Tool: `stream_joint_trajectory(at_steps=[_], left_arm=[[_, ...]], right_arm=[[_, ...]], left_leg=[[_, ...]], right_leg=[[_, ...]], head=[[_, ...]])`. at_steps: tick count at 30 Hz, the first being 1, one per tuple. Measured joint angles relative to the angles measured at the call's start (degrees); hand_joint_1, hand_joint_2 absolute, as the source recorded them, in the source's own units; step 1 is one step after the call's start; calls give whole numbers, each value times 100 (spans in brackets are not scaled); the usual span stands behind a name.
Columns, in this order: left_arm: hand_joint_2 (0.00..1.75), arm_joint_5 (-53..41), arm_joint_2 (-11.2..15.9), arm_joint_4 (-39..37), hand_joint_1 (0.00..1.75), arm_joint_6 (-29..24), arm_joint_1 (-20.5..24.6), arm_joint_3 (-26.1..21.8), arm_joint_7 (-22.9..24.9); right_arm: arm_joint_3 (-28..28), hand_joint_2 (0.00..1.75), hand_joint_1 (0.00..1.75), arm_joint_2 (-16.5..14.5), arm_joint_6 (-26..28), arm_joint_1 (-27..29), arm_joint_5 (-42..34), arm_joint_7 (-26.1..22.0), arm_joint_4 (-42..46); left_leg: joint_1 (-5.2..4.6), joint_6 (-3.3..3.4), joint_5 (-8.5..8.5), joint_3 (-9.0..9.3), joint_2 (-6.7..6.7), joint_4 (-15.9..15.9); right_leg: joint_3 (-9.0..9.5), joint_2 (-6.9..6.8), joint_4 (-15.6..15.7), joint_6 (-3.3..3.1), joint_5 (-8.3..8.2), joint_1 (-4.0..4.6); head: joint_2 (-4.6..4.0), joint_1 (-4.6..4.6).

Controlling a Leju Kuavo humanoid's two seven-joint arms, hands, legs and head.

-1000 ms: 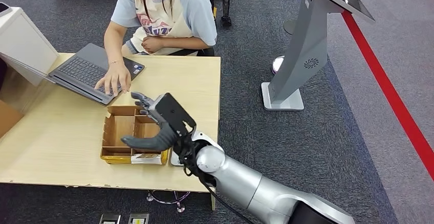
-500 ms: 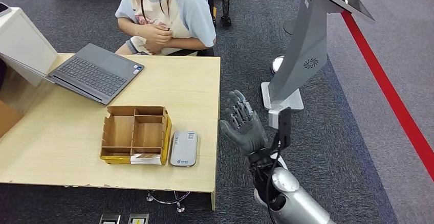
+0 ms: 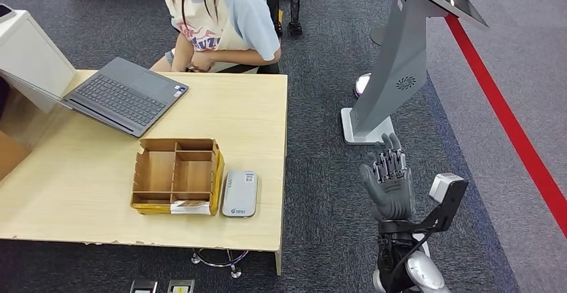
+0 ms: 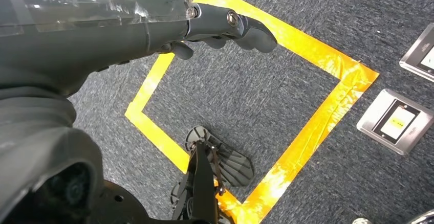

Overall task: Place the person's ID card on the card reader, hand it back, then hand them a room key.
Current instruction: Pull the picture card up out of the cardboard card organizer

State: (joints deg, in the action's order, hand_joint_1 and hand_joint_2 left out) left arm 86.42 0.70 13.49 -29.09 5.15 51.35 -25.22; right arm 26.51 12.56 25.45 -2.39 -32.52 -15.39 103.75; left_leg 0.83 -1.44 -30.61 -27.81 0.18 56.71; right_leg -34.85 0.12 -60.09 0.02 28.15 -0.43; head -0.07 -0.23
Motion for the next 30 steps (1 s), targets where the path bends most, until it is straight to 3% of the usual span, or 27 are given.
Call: stream_joint_trajectory(at_steps=[3, 6, 13, 19, 22, 25, 30], left_arm=[[0, -2, -8, 0, 0, -1, 0, -13, -1], [0, -2, -20, 0, 0, -13, 5, -17, -1], [0, -13, -44, 1, 0, -29, 28, -39, 28], [0, -51, -64, 4, 0, 32, 67, -34, 55], [0, -58, -68, 4, 0, 45, 79, -34, 70], [0, -57, -70, 4, 0, 4, 86, -34, 144], [0, -51, -72, 5, 0, -80, 90, -34, 227]], right_arm=[[-73, 175, 0, 10, 99, 50, 265, 29, 113], [-71, 175, 0, 8, 285, 45, 1178, 249, 178], [329, 175, 0, -161, 108, -259, 3963, 1139, 182], [1269, 175, 0, -581, -463, -954, 7009, 1693, -230], [1813, 175, 0, -846, -556, -1320, 8326, 1745, -663], [2358, 175, 0, -1175, -573, -1705, 8859, 1642, -1207], [3120, 175, 0, -1812, -487, -2205, 8989, 1515, -2220]], left_leg=[[0, 0, 1, -1, 0, 0], [1, 0, 1, -8, -1, -1], [3, 0, 2, -12, -1, -2], [7, -3, 7, -15, -3, -3], [9, -6, 11, -19, -8, -4], [10, -9, 13, -21, -10, -4], [11, -10, 14, -22, -13, -4]], right_leg=[[0, 0, 0, 1, -1, 0], [2, -1, -1, 1, -1, 0], [5, -1, -3, 0, -1, 0], [5, -4, -6, 0, -2, 4], [4, -6, -7, -1, -2, 6], [3, -6, -8, -1, -2, 7], [2, -7, -8, -1, -2, 9]], head=[[0, 0], [0, 0], [0, 1], [0, 1], [0, 1], [0, 1], [0, 1]])
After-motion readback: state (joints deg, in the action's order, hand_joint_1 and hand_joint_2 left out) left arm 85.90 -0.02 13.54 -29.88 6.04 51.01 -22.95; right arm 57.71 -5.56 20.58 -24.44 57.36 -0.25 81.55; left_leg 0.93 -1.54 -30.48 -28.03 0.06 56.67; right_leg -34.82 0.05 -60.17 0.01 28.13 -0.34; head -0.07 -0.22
